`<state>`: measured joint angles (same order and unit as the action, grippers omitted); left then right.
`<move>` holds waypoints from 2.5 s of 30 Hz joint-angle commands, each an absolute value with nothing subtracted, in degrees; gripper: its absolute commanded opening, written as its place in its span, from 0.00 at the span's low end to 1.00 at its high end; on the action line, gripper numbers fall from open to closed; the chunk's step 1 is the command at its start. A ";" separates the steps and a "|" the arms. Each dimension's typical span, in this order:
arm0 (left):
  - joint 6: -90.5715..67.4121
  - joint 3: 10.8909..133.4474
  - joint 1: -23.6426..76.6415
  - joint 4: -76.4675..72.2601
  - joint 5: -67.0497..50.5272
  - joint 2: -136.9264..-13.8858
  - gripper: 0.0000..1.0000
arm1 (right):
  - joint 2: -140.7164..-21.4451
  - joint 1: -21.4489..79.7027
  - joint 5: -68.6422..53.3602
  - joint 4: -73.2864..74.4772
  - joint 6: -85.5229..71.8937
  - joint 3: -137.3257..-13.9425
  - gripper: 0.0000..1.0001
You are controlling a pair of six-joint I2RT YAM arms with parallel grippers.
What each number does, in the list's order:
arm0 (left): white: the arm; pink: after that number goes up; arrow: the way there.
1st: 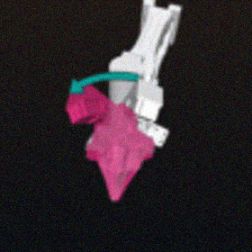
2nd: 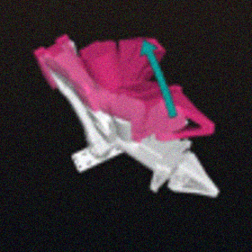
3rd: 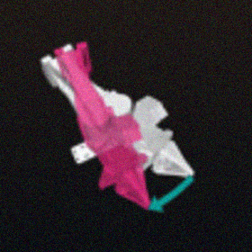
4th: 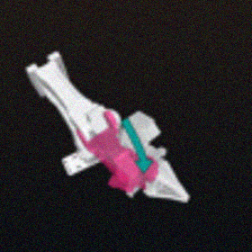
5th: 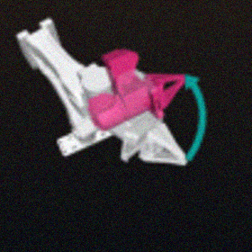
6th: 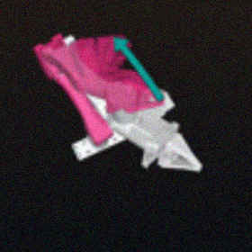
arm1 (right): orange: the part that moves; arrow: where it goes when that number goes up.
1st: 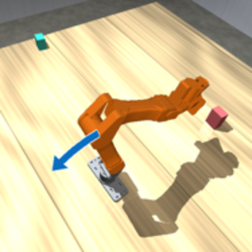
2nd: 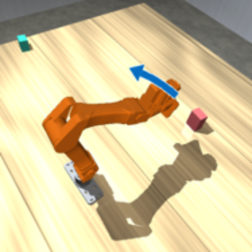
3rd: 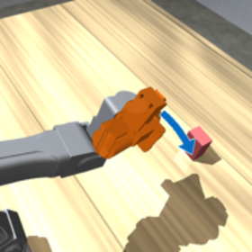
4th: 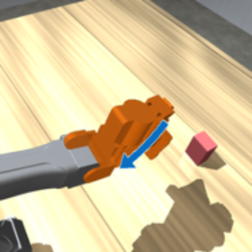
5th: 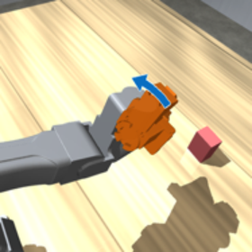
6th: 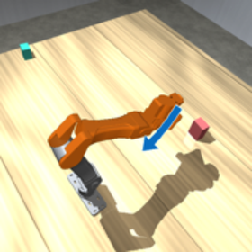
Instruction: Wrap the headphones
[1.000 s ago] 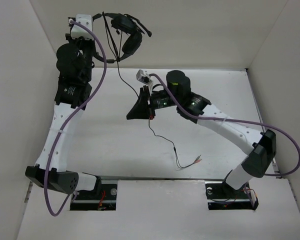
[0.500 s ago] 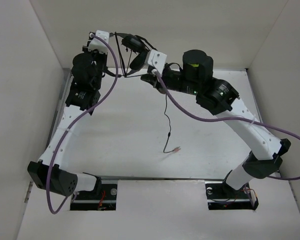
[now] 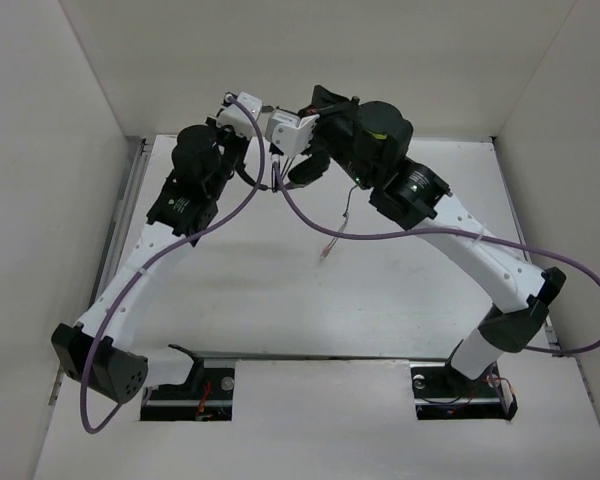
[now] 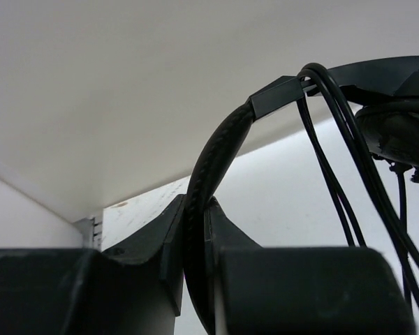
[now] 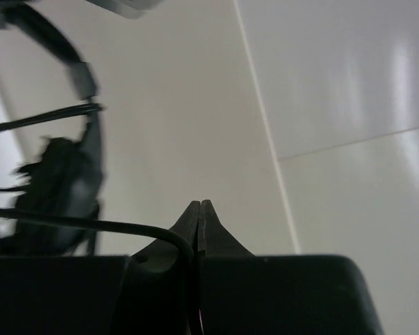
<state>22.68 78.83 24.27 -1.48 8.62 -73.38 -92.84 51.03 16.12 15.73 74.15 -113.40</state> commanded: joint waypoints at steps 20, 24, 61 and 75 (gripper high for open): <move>20.92 81.21 28.96 7.64 -11.68 -66.53 0.01 | -99.75 36.61 7.57 8.69 65.93 -121.55 0.09; 19.87 83.58 29.40 8.79 -14.58 -66.45 0.01 | -102.12 33.54 5.28 10.37 61.01 -122.78 0.08; -4.93 113.29 19.38 2.12 -11.62 -74.62 0.02 | -102.75 42.04 -59.94 -56.51 -66.00 -79.81 0.13; 3.34 111.09 15.25 -2.55 -5.62 -75.15 0.03 | -99.85 47.68 -63.10 -56.16 -64.07 -78.40 0.02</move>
